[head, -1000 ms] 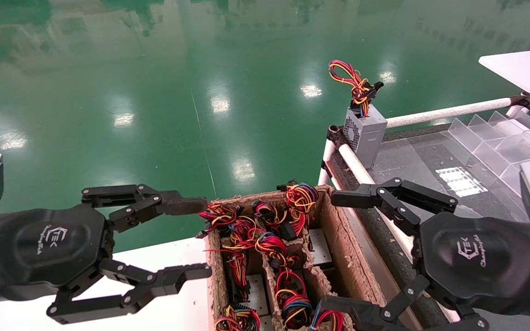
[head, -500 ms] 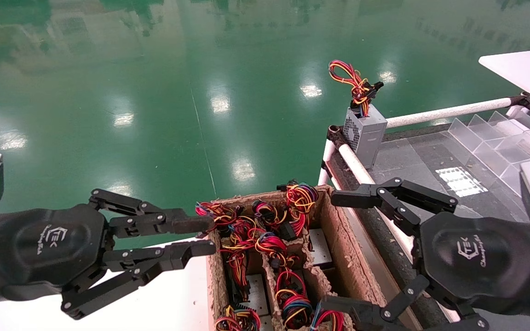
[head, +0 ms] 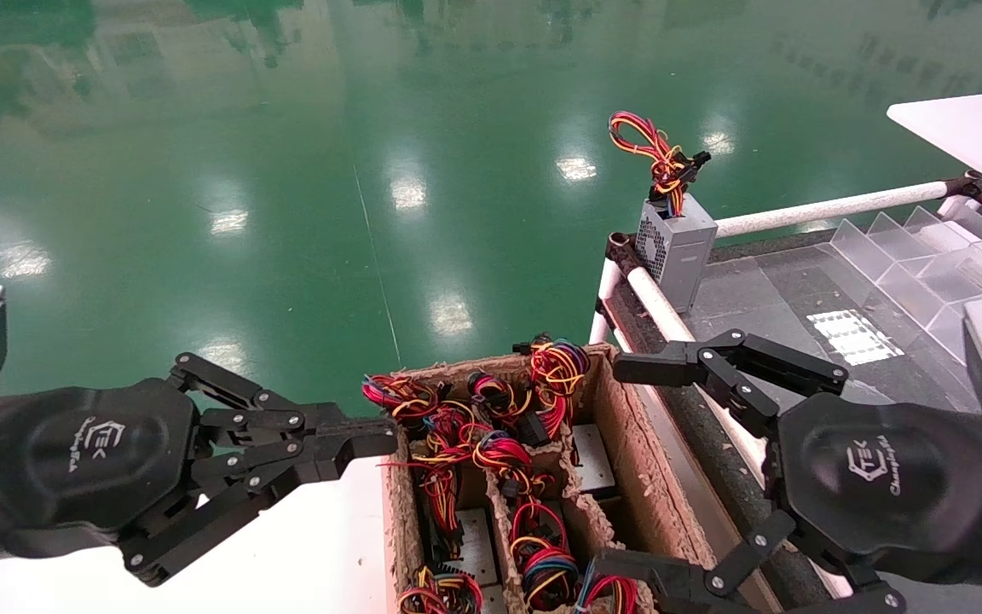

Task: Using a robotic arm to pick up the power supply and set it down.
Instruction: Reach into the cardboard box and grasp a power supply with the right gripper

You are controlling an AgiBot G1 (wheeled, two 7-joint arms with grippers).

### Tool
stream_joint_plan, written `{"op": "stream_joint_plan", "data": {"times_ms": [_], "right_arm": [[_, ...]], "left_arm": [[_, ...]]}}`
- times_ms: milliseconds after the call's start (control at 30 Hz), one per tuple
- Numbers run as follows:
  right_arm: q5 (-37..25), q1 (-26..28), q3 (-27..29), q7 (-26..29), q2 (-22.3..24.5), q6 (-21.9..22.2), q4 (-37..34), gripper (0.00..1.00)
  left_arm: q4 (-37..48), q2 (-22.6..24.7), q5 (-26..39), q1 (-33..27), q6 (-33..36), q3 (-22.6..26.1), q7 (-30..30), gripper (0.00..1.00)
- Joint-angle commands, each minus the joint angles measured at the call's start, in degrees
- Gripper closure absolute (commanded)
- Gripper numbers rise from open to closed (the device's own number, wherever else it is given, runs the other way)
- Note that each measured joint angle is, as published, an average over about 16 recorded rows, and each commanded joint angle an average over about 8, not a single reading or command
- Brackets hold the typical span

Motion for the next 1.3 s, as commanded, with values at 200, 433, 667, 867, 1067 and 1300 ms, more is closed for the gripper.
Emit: {"op": "stream_joint_plan", "data": {"times_ms": [200, 433, 667, 867, 1067, 1300], "right_arm": [[0.0, 0.0, 0.0, 0.0, 0.0, 0.0, 0.0, 0.00], [-0.1, 0.0, 0.0, 0.0, 0.0, 0.0, 0.0, 0.00], [-1.6, 0.5, -1.0, 0.2, -1.4, 1.1, -1.4, 0.00], [-4.5, 1.9, -2.4, 0.4, -3.4, 3.1, -3.4, 0.00], [-6.2, 2.7, -3.0, 0.7, -4.1, 4.6, -4.2, 0.00], [-11.9, 4.3, -5.5, 3.1, -6.3, 9.4, -7.2, 0.00]], "left_arm": [[0.0, 0.0, 0.0, 0.0, 0.0, 0.0, 0.0, 0.00], [0.0, 0.0, 0.0, 0.0, 0.0, 0.0, 0.0, 0.00], [0.0, 0.0, 0.0, 0.0, 0.0, 0.0, 0.0, 0.00], [0.0, 0.0, 0.0, 0.0, 0.0, 0.0, 0.0, 0.00], [0.0, 0.0, 0.0, 0.0, 0.0, 0.0, 0.0, 0.00], [0.0, 0.0, 0.0, 0.0, 0.0, 0.0, 0.0, 0.00]]}}
